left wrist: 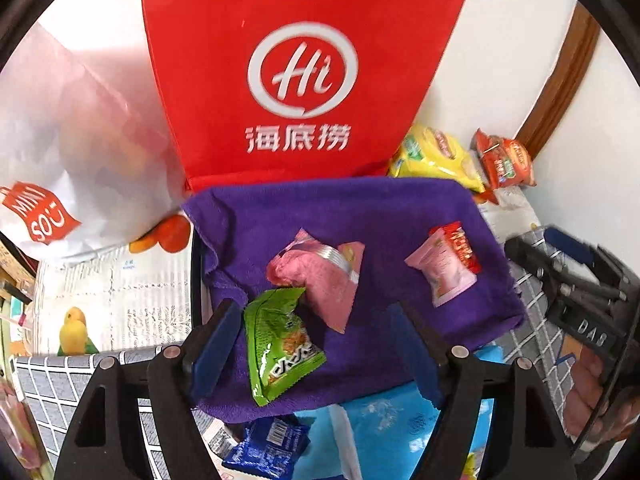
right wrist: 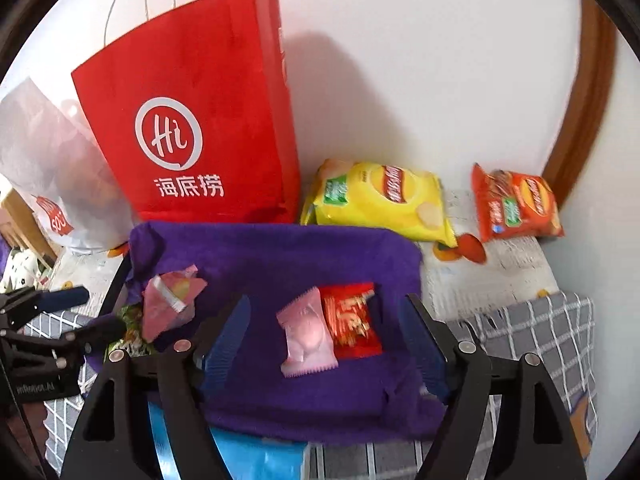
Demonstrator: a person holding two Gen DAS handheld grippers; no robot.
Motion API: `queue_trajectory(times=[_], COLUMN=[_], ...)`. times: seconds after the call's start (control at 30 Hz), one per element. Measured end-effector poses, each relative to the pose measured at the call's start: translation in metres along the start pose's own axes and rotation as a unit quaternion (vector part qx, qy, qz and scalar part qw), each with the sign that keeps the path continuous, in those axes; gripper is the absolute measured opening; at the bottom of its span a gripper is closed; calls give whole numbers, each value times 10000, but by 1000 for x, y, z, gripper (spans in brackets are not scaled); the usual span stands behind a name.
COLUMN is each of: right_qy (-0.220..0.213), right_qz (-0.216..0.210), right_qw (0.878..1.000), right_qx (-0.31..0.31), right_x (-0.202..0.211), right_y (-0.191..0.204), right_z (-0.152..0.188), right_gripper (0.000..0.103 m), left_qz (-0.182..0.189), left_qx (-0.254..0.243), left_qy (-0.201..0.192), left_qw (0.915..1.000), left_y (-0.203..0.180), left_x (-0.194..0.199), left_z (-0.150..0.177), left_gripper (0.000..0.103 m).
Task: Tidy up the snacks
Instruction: 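Grasp the yellow-pink chip bag with the right gripper while the left moves to the pile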
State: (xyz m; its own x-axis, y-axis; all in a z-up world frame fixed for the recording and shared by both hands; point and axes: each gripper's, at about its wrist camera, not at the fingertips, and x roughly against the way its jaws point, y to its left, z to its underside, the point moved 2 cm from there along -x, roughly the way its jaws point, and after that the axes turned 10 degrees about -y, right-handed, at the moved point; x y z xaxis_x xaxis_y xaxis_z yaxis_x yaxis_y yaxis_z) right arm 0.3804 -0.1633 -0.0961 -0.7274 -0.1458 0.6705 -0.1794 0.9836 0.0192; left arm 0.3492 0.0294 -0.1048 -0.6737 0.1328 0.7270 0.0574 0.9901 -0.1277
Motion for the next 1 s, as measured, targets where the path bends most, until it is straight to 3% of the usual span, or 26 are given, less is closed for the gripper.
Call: queue_trajectory(times=[0.13, 0.3, 0.47, 0.7, 0.8, 1.0], right_qy=[72, -13, -251, -110, 45, 274], right_qz=[328, 121, 201, -52, -233, -525], right_qw=[9994, 9996, 9994, 9997, 9990, 9974], right_qx=[-79, -239, -110, -228, -384, -417], right_x=[24, 60, 101, 130, 132, 133], right_y=[-9, -20, -23, -14, -5, 24], right_z=[8, 21, 42, 77, 94, 126], right_gripper=[77, 77, 77, 77, 76, 71], left_qz=[117, -70, 150, -13, -275, -249], left_qx=[-9, -255, -47, -14, 7, 258], left_qy=[-224, -436, -577, -535, -525, -266], left_qw=[9997, 9987, 9982, 9986, 9982, 9990], left_y=[-6, -18, -23, -17, -7, 17], left_x=[18, 42, 68, 97, 108, 120], left_z=[-2, -5, 4, 38, 60, 102], left_gripper=[76, 76, 76, 76, 76, 76])
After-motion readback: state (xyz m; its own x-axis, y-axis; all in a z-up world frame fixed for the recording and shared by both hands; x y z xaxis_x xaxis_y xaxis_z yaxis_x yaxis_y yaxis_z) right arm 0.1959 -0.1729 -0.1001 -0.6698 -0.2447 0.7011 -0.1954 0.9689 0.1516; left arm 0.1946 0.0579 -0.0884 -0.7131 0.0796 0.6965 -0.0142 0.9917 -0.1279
